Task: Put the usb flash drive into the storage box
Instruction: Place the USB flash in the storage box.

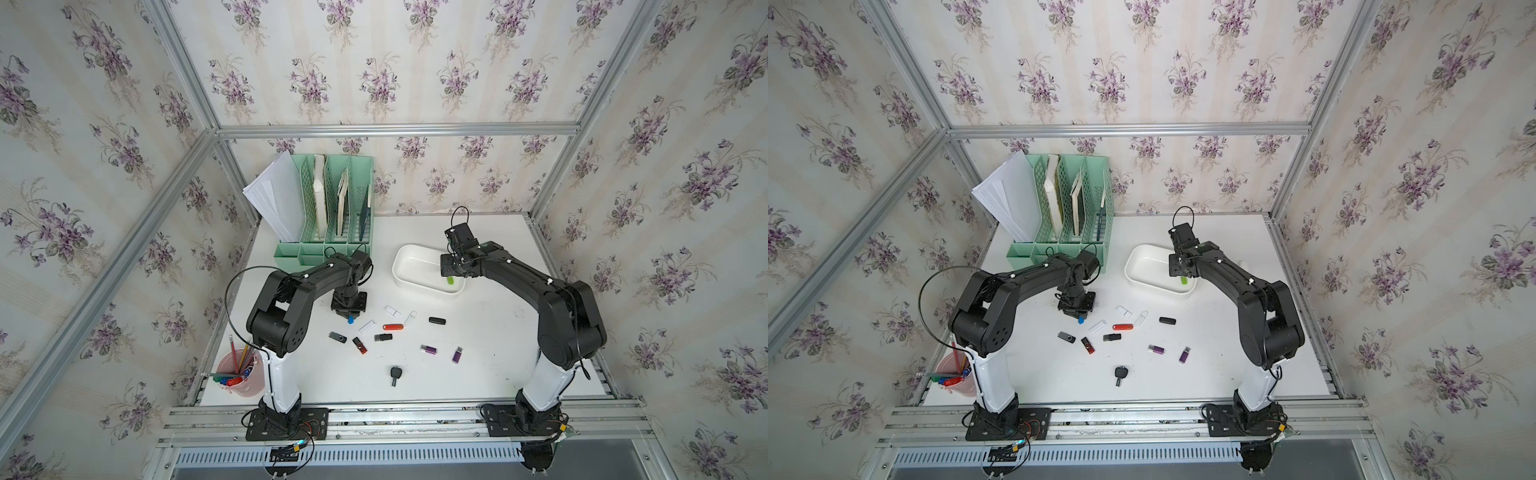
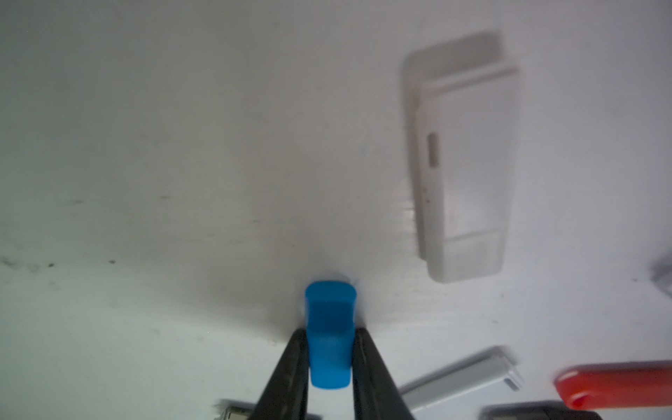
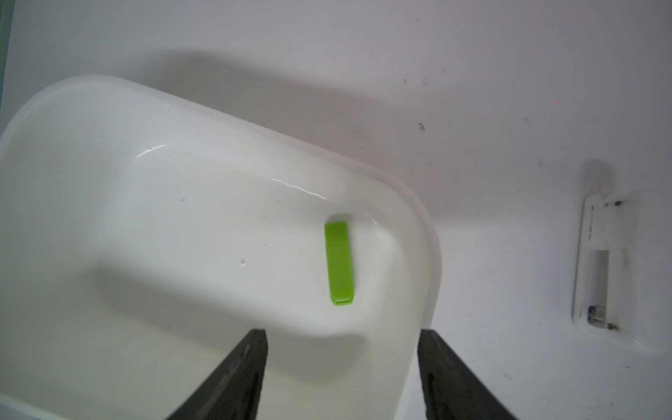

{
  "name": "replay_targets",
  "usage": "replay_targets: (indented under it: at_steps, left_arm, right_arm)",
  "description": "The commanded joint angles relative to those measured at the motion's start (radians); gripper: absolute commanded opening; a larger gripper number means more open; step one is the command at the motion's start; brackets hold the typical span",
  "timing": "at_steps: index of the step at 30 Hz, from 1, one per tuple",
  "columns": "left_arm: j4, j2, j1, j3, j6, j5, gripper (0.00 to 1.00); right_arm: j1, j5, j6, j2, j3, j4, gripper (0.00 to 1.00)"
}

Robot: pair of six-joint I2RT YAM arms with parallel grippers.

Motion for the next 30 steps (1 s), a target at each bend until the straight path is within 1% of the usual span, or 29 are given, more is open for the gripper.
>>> replay_targets:
  at_steps: [1, 9, 13, 15, 18, 26, 30]
  left_arm:
    - [-0.023, -0.009, 0.001, 0.012, 0.005, -0.026, 0.25]
    - [-0.040, -0.018, 0.001, 0.022, 0.008, -0.018, 0.23]
    - [-0.078, -0.049, 0.000, 0.059, 0.021, 0.002, 0.24]
    - [-0.126, -0.054, -0.008, 0.107, 0.030, -0.010, 0.24]
    - [-0.184, -0.048, -0.019, 0.198, 0.042, -0.015, 0.24]
    - [-0.271, 0.023, -0.048, 0.456, 0.053, 0.008, 0.25]
    - [-0.305, 0.087, -0.073, 0.580, 0.052, 0.016, 0.25]
  right_arm:
    - [-0.018, 0.027, 0.021, -0.030, -0.025, -0.005, 0.71]
    - [-0.098, 0.043, 0.053, -0.094, -0.099, 0.003, 0.72]
    - [-0.189, -0.003, 0.083, -0.119, -0.149, 0.001, 0.73]
    - [-0.224, -0.014, 0.087, -0.115, -0.170, -0.007, 0.74]
    - [-0.240, -0.034, 0.083, -0.086, -0.188, -0.014, 0.74]
    - [-0.234, -0.113, 0.081, -0.051, -0.215, 0.018, 0.74]
    - [-0.199, -0.130, 0.077, -0.040, -0.227, 0.033, 0.74]
